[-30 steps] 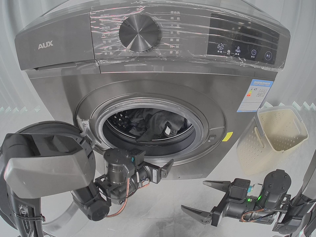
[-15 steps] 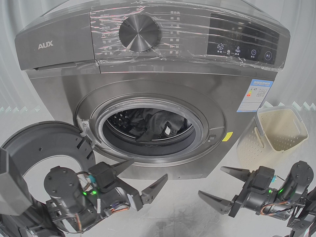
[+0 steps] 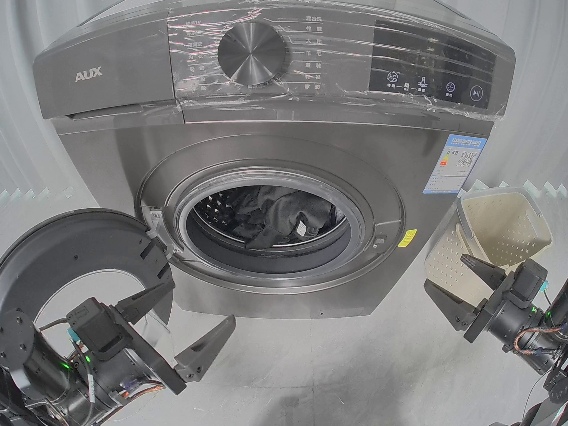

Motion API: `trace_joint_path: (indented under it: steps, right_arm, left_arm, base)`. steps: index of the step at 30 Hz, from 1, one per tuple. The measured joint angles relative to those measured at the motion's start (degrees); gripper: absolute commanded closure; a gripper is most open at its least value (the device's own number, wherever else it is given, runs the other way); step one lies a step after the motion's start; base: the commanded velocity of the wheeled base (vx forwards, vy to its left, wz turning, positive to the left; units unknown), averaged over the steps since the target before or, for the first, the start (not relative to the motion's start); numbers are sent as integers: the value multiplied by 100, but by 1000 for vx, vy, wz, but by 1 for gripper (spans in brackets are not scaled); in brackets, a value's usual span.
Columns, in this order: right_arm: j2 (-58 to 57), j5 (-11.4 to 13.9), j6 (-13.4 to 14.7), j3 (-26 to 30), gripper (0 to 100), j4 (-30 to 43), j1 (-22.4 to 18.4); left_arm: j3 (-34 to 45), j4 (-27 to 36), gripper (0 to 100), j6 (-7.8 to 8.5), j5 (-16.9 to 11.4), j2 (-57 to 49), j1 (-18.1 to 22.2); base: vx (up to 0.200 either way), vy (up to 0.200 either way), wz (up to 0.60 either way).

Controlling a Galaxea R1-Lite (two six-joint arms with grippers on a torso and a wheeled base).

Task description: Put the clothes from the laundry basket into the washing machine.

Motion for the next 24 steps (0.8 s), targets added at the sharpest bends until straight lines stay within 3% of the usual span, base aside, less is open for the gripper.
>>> trace_joint_path:
  steps: [5,10,17,19,24]
  right_arm:
    - [-389,-9,10,0,0,744,-169]
    - [-1030,-17,13,2,0,2088,-226]
    - [-2309,-250,-23,2,0,3941,-412]
    - [-2750,-290,-72,0,0,4365,-501]
    - [-3644,-384,-173,2,0,4949,-951]
  left_arm:
    - [20,222,0,121,90,-388,84]
    - [24,589,0,246,105,-798,221]
    - [22,1404,0,402,99,-1637,475]
    - [24,1666,0,441,94,-1924,618]
    - [24,2567,0,521,72,-2612,937]
  base:
    - [-200,0,0]
    - [-200,0,0]
    - [-200,0,0]
    - [0,0,0]
    - [-200,0,0]
